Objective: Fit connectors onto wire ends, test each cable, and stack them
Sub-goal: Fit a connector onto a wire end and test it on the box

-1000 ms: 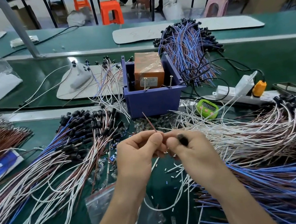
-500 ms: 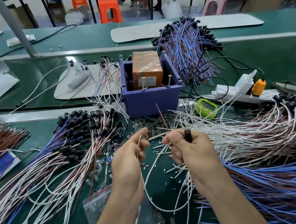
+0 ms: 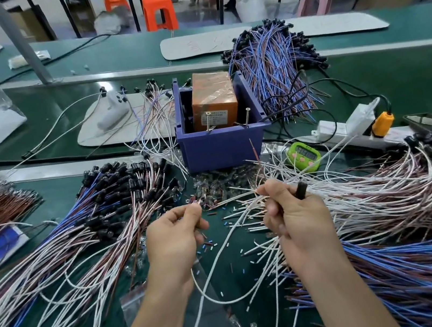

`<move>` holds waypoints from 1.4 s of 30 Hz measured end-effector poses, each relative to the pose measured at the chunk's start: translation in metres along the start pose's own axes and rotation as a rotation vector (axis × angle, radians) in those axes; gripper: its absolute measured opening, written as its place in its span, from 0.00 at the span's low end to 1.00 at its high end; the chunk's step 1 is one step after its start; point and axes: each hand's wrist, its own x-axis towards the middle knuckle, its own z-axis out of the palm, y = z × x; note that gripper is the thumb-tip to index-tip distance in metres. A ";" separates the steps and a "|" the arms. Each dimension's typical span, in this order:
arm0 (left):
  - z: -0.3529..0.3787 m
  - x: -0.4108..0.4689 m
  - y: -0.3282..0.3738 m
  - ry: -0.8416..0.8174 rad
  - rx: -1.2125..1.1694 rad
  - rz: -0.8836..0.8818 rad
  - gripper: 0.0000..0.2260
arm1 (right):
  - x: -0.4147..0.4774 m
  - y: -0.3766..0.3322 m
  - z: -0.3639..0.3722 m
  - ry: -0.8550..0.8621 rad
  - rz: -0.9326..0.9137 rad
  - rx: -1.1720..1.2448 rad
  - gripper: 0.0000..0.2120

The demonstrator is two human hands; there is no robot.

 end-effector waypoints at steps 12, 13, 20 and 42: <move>0.014 0.007 0.016 -0.036 -0.237 -0.024 0.16 | 0.024 -0.010 0.001 0.077 -0.010 0.095 0.09; 0.014 0.009 0.017 -0.044 -0.247 -0.009 0.14 | 0.026 -0.010 0.001 0.080 -0.009 0.092 0.08; 0.033 0.026 0.028 0.147 -0.190 0.142 0.05 | 0.036 -0.013 0.006 0.101 0.011 0.077 0.10; 0.074 0.048 0.038 0.176 -0.061 0.240 0.06 | 0.054 -0.011 0.017 0.170 0.007 0.049 0.10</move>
